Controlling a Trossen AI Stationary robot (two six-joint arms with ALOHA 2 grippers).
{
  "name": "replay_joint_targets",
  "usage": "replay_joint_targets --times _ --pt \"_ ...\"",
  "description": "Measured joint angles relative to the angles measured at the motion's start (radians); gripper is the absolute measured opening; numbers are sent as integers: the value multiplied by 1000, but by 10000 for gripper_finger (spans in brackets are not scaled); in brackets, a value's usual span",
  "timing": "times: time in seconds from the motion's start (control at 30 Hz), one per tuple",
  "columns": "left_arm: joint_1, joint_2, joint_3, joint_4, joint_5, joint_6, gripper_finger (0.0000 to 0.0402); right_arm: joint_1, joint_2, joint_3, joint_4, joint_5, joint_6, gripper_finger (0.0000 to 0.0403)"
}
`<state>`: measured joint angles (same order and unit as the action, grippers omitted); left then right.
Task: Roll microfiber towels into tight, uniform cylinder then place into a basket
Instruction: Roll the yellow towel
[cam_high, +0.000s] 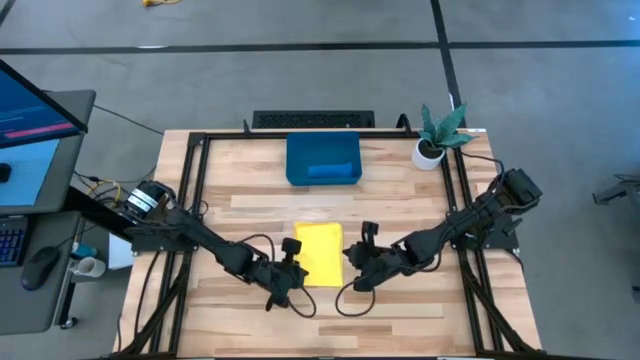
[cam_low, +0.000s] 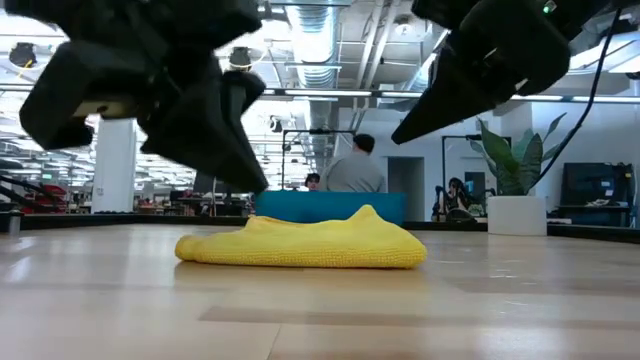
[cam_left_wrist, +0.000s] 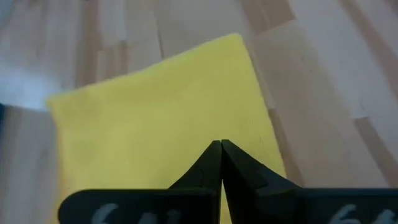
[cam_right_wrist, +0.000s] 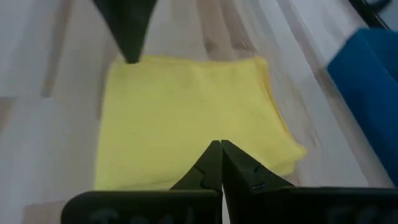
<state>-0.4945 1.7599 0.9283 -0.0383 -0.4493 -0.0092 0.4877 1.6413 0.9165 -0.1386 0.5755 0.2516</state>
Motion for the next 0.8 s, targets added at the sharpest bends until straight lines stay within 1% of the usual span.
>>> replay_joint_targets --times 0.13,0.23,0.37,0.47,0.57,0.63,0.7,0.8 --pt "-36 0 67 -88 -55 4 0 34 0 0 45 -2 -48 23" --pt "-53 0 92 -102 -61 7 0 58 0 0 75 -3 -82 26" --pt "-68 -1 111 -100 -61 16 7 76 0 0 82 -5 -70 29" --pt "-70 -1 111 -107 -58 13 17 82 0 0 90 -50 -62 29" --pt "-70 -1 111 -107 -56 -9 35 79 0 0 104 -115 -74 33" --pt "-70 3 111 -108 -56 -35 54 79 0 0 103 -138 -74 41" --pt "-70 5 111 -118 -52 -60 77 80 0 0 103 -148 -74 55" --pt "-66 8 111 -146 -3 -121 116 81 0 0 108 -160 -76 84"
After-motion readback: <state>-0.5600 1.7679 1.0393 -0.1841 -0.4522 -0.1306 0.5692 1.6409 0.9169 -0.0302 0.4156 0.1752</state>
